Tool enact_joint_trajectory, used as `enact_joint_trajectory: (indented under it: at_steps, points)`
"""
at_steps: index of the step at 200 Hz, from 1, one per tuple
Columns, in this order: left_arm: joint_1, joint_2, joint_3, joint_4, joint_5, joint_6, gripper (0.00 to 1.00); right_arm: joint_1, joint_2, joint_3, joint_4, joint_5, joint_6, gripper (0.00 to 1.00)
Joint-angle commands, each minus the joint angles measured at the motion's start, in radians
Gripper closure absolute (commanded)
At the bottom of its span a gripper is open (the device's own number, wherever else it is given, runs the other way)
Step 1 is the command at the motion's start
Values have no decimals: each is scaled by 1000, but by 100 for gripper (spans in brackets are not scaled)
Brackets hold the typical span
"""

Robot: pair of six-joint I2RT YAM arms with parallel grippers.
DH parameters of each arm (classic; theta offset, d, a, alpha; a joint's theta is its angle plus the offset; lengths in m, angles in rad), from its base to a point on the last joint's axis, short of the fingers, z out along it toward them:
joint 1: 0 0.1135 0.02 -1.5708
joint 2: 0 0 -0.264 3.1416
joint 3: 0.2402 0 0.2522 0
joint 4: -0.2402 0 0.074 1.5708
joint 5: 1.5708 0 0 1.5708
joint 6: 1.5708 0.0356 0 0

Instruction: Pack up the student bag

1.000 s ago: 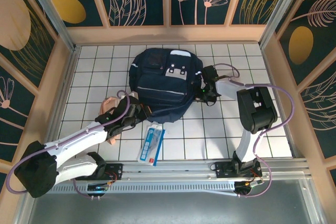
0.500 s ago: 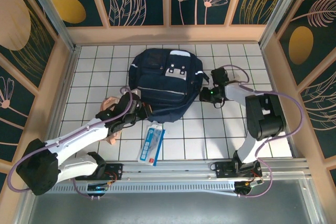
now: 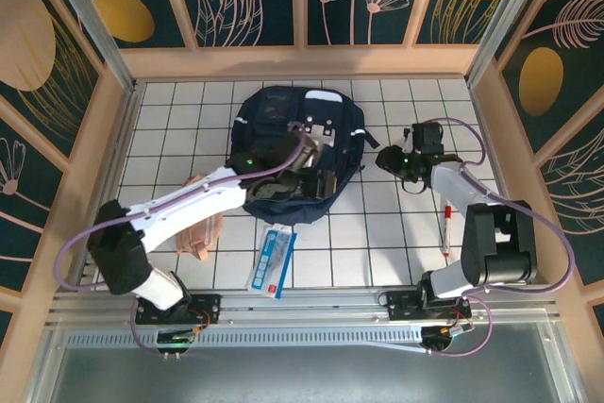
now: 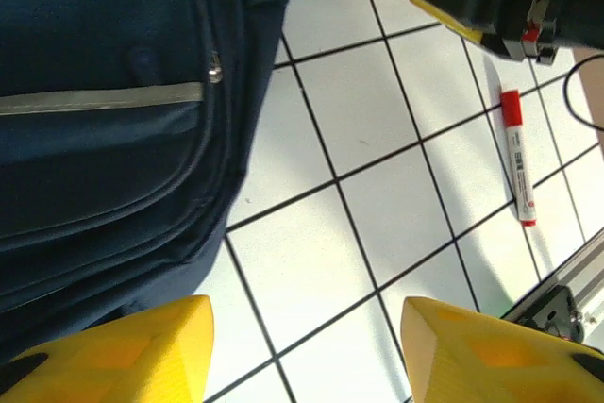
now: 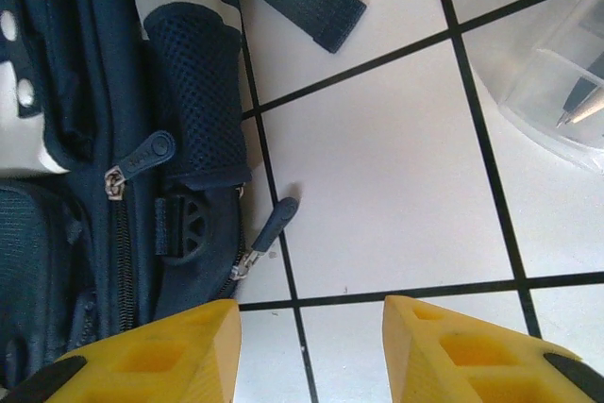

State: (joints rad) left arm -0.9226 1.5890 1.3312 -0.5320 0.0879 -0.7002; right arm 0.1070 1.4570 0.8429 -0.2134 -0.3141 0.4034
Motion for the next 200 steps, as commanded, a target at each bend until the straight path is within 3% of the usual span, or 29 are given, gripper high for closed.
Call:
enact_joint_trajectory:
  at_steps: [1, 27, 89, 132, 170, 200]
  points:
    - [7, 58, 53, -139, -62, 52, 45, -3, -38, -15, 20, -76, 28, 55]
    - [10, 91, 96, -184, -117, 62, 41, 8, 18, 14, -42, -202, -44, 54]
    - [42, 192, 171, -384, -295, 230, 36, 90, 10, -6, -67, -195, -75, 53]
    - [71, 287, 257, -341, -194, 380, 30, 91, 4, -28, -61, -162, -76, 53]
    - [55, 456, 417, -284, -154, 300, 34, 80, 0, -39, -58, -28, -25, 51]
    - [33, 512, 445, -250, -222, 300, 32, 59, 20, -21, -8, -60, 12, 51]
